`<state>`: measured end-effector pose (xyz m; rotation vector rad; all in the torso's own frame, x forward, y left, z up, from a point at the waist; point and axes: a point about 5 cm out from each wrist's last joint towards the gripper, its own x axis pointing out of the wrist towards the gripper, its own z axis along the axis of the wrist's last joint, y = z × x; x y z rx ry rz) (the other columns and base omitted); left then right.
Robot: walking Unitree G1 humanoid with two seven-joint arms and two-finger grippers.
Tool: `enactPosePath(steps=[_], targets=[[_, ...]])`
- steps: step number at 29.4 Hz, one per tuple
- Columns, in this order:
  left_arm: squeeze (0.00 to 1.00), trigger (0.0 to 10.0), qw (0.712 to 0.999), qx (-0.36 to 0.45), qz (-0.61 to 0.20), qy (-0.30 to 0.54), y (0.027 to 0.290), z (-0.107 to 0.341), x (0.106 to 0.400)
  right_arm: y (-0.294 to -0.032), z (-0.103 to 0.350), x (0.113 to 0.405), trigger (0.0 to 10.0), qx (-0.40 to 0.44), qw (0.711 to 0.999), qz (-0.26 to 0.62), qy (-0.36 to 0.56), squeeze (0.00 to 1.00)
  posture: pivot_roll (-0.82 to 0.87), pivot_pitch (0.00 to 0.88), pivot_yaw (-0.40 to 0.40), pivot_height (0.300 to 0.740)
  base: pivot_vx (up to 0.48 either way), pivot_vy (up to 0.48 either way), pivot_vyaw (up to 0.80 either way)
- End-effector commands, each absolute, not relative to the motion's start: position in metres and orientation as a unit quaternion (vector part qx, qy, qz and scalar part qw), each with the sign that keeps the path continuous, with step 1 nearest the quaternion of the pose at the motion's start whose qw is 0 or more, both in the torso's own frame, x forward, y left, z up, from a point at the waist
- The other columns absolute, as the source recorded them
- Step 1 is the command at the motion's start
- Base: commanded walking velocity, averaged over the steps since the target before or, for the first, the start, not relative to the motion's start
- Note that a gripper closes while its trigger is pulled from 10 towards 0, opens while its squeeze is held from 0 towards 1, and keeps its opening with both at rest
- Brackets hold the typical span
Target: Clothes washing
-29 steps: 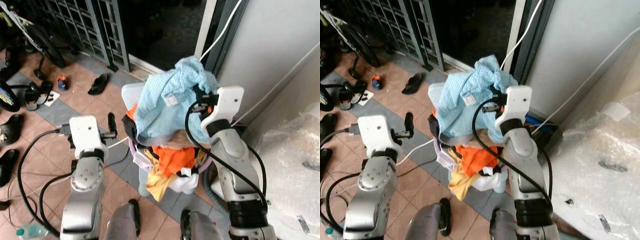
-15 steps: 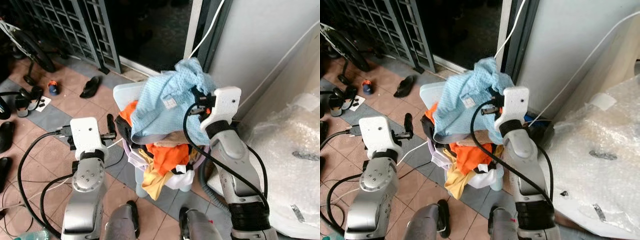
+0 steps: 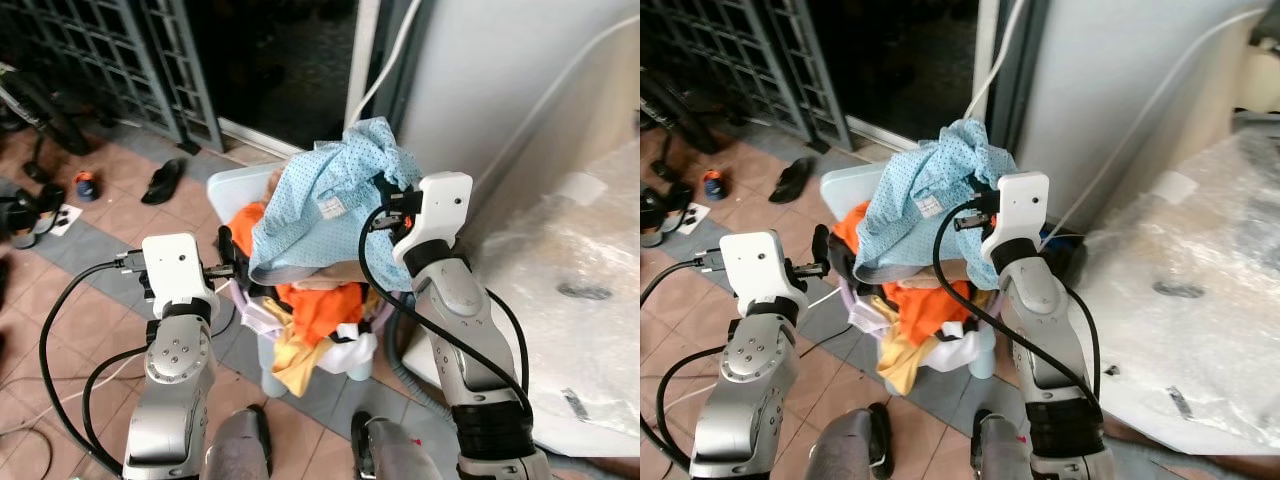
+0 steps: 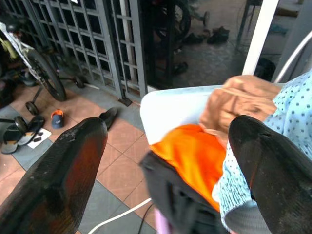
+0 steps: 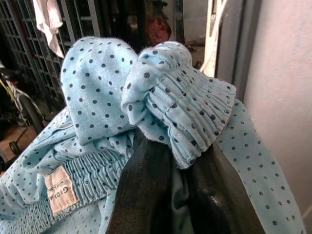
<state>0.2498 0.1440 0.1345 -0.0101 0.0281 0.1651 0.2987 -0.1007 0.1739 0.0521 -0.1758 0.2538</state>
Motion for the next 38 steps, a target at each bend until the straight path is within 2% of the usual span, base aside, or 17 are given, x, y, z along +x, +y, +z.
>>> enactPosePath(steps=[1, 3, 4, 5, 12, 20, 23, 38], targets=[[0.0, 10.0, 0.997, -0.019, 0.079, 0.014, 0.137, 0.135, 0.249, -0.102, 0.175, 0.299, 10.0, 0.021, 0.988, 0.127, -0.091, 0.0, 0.02, 0.142, 0.03, 0.74, 0.0, -0.431, 0.0], [0.0, 10.0, 0.997, -0.019, 0.079, 0.014, 0.137, 0.134, 0.249, -0.102, 0.181, 0.3, 10.0, 0.002, 0.986, 0.127, -0.111, 0.0, 0.02, 0.142, 0.03, 0.74, 0.0, -0.422, 0.0], [0.0, 10.0, 0.996, -0.022, 0.082, 0.014, 0.138, 0.134, 0.249, -0.102, 0.198, 0.3, 10.0, -0.05, 0.977, 0.127, -0.165, 0.0, 0.02, 0.138, 0.027, 0.74, 0.0, 0.0, -0.44], [0.0, 10.0, 0.996, -0.023, 0.083, 0.014, 0.138, 0.134, 0.249, -0.102, 0.204, 0.3, 10.0, -0.066, 0.973, 0.126, -0.182, 0.0, 0.02, 0.135, 0.028, 0.74, 0.0, 0.0, -0.44], [0.0, 10.0, 0.996, -0.02, 0.087, 0.012, 0.138, 0.134, 0.25, -0.117, 0.248, 0.313, 10.0, -0.122, 0.953, 0.074, -0.266, 0.0, 0.02, 0.129, 0.028, 0.74, 0.0, 0.0, -0.64], [0.0, 10.0, 0.996, -0.015, 0.089, 0.01, 0.138, 0.134, 0.25, -0.139, 0.233, 0.325, 10.0, -0.112, 0.969, 0.016, -0.221, 0.0, 0.02, 0.124, 0.027, 0.74, 0.0, 0.0, -0.8], [0.0, 10.0, 0.997, -0.018, 0.079, 0.005, 0.137, 0.135, 0.25, -0.148, 0.222, 0.329, 10.0, -0.087, 0.979, -0.013, -0.184, 0.0, 0.02, 0.122, 0.025, 0.74, 0.0, -0.297, 0.0], [0.0, 10.0, 0.997, -0.02, 0.076, 0.009, 0.137, 0.134, 0.251, -0.139, 0.208, 0.329, 10.0, -0.071, 0.984, 0.018, -0.161, 0.0, 0.02, 0.128, 0.029, 0.74, 0.0, -0.415, -0.03]])
